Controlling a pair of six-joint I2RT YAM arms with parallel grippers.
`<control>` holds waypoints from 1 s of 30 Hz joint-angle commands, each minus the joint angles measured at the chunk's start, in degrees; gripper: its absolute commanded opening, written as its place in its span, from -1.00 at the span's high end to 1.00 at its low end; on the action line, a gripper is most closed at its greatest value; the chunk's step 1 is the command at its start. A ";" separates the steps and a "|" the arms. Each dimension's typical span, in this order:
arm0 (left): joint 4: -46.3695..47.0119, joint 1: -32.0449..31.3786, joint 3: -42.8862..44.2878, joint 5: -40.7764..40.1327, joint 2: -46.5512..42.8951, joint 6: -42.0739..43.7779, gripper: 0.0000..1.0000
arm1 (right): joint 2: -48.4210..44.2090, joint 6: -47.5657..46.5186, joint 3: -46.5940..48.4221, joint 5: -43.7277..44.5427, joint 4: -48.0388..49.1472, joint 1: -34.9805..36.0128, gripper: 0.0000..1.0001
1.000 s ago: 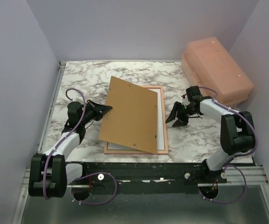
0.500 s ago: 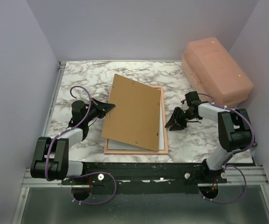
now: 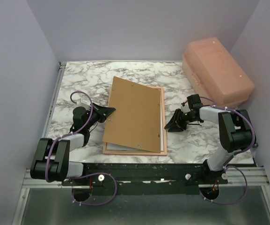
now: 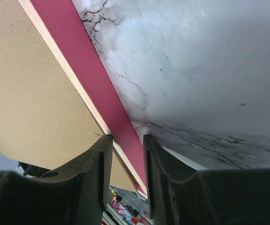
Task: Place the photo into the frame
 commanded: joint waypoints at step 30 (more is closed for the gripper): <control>9.78 -2.62 -1.83 -7.01 5.70 2.03 1.00 | 4.54 -1.07 -2.76 0.83 0.56 0.26 0.28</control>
